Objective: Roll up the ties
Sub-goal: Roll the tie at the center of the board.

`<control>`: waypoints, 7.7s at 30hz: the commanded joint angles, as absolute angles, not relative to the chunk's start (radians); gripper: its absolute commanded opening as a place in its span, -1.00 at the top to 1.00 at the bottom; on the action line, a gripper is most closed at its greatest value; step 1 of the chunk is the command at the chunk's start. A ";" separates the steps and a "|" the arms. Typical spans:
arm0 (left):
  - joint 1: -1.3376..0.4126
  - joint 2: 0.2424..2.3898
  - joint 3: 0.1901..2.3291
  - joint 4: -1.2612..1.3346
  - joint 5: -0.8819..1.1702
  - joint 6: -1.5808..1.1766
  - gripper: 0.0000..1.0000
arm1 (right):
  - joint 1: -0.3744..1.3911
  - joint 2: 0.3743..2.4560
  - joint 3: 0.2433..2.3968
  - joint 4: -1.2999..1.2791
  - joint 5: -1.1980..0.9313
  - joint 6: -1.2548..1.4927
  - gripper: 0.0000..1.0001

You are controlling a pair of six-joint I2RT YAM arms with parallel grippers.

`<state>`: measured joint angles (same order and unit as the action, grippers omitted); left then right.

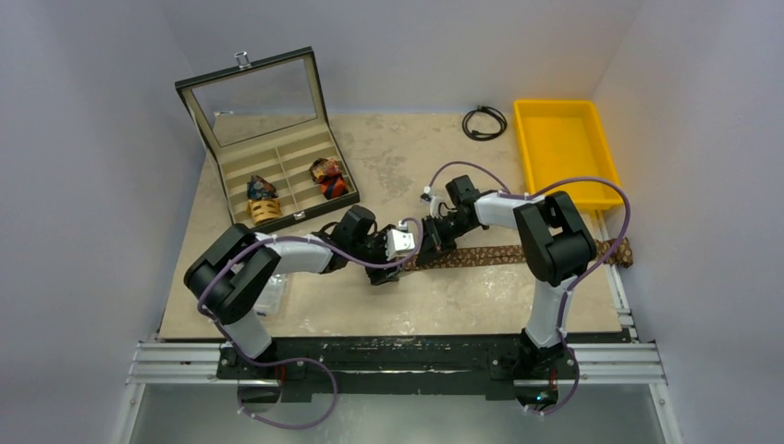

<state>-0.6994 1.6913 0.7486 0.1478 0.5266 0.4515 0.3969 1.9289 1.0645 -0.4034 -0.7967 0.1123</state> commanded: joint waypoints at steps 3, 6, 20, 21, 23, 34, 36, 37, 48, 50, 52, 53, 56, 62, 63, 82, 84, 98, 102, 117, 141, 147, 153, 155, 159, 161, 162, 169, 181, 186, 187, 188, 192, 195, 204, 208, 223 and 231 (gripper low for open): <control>-0.695 1.691 0.755 0.251 0.570 0.420 -0.59 | 0.396 1.902 1.083 -0.409 -0.798 0.080 1.00; -0.709 1.748 0.817 0.245 0.562 0.387 -0.62 | 0.397 1.886 1.076 -0.388 -0.831 0.103 1.00; -0.788 1.879 0.949 0.082 0.515 0.439 0.05 | 0.396 1.863 1.079 -0.371 -0.908 0.132 1.00; -0.786 1.873 0.946 0.066 0.499 0.463 0.15 | 0.396 1.862 1.081 -0.374 -0.909 0.132 1.00; -0.780 1.859 0.943 0.027 0.474 0.507 0.24 | 0.396 1.862 1.085 -0.381 -0.910 0.130 1.00; -0.705 1.834 0.961 -0.135 0.532 0.696 0.26 | 0.395 1.937 1.126 -0.402 -0.852 0.105 1.00; -0.691 1.828 0.946 -0.114 0.556 0.688 0.17 | 0.396 1.962 1.132 -0.416 -0.833 0.089 1.00; -0.682 1.825 0.943 -0.113 0.572 0.681 0.08 | 0.395 1.971 1.134 -0.423 -0.824 0.081 1.00; -0.617 1.663 0.761 0.138 0.608 0.439 -0.16 | 0.396 1.996 1.115 -0.416 -0.745 0.067 1.00; -0.619 1.647 0.737 0.159 0.598 0.428 -0.17 | 0.396 1.993 1.117 -0.416 -0.741 0.069 1.00; -0.624 1.653 0.738 0.160 0.574 0.429 -0.17 | 0.395 1.991 1.120 -0.418 -0.745 0.069 1.00; -0.625 1.658 0.740 0.171 0.569 0.430 -0.17 | 0.396 1.991 1.122 -0.419 -0.748 0.069 1.00; -0.625 1.665 0.744 0.190 0.574 0.447 -0.14 | 0.395 1.995 1.127 -0.425 -0.754 0.068 1.00; -0.640 1.645 0.747 0.224 0.618 0.486 0.16 | 0.395 1.996 1.127 -0.425 -0.752 0.068 1.00; -0.645 1.643 0.754 0.225 0.627 0.483 0.19 | 0.396 1.995 1.126 -0.424 -0.751 0.070 1.00; -0.724 1.796 0.867 0.277 0.599 0.320 0.27 | 0.396 1.986 1.129 -0.401 -0.766 0.092 1.00; -0.726 1.803 0.857 0.268 0.593 0.332 0.26 | 0.395 1.980 1.127 -0.395 -0.770 0.098 1.00; -0.724 1.792 0.841 0.176 0.510 0.343 0.45 | 0.362 1.898 1.187 -0.546 -0.796 0.029 0.59; -0.724 1.796 0.858 0.160 0.505 0.330 0.45 | 0.334 1.858 1.191 -0.575 -0.852 0.009 0.49; -0.726 1.809 0.899 0.134 0.502 0.284 0.39 | 0.364 1.916 1.153 -0.446 -0.949 0.143 0.31; -0.720 1.749 0.820 0.281 0.549 0.374 -0.49 | 0.368 1.963 1.189 -0.497 -0.871 0.059 1.00; -0.712 1.693 0.770 0.362 0.661 0.400 -0.42 | 0.368 1.952 1.181 -0.495 -0.874 0.051 1.00; -0.691 1.638 0.738 0.395 0.613 0.332 -0.47 | 0.368 1.938 1.174 -0.491 -0.886 0.049 1.00; -0.685 1.652 0.757 0.356 0.579 0.331 -0.55 | 0.367 1.933 1.172 -0.487 -0.889 0.050 1.00; -0.684 1.713 0.807 0.269 0.581 0.371 -0.97 | 0.367 1.927 1.170 -0.479 -0.896 0.057 1.00; -0.685 1.740 0.823 0.252 0.591 0.383 -1.00 | 0.368 1.923 1.173 -0.481 -0.899 0.056 1.00; -0.688 1.753 0.833 0.244 0.595 0.395 -1.00 | 0.368 1.920 1.176 -0.482 -0.901 0.056 1.00; -0.708 1.825 0.904 0.153 0.601 0.424 -0.77 | 0.370 1.907 1.189 -0.486 -0.919 0.063 1.00; -0.723 1.805 0.840 0.156 0.610 0.542 0.22 | 0.378 1.891 1.216 -0.499 -0.953 0.079 1.00; -0.723 1.791 0.829 0.152 0.611 0.575 0.52 | 0.378 1.895 1.216 -0.506 -0.934 0.071 1.00; -0.723 1.789 0.830 0.144 0.611 0.574 0.49 | 0.379 1.900 1.216 -0.508 -0.924 0.069 1.00; -0.721 1.785 0.832 0.133 0.618 0.578 0.46 | 0.379 1.906 1.216 -0.508 -0.912 0.065 1.00; -0.720 1.765 0.826 0.098 0.630 0.588 0.41 | 0.378 1.936 1.216 -0.514 -0.854 0.029 1.00; -0.718 1.746 0.808 0.100 0.630 0.587 0.18 | 0.378 1.952 1.210 -0.501 -0.816 0.014 1.00; -0.716 1.730 0.820 0.166 0.606 0.465 -0.32 | 0.378 1.993 1.188 -0.483 -0.790 0.005 1.00; -0.729 1.734 0.852 0.185 0.564 0.382 -0.47 | 0.378 1.977 1.181 -0.479 -0.804 0.006 1.00; -0.764 1.766 0.828 0.150 0.476 0.448 0.46 | 0.363 1.909 1.247 -0.625 -0.875 -0.073 0.86; -0.764 1.771 0.814 0.145 0.481 0.503 0.54 | 0.273 1.927 1.376 -0.772 -0.705 -0.213 0.67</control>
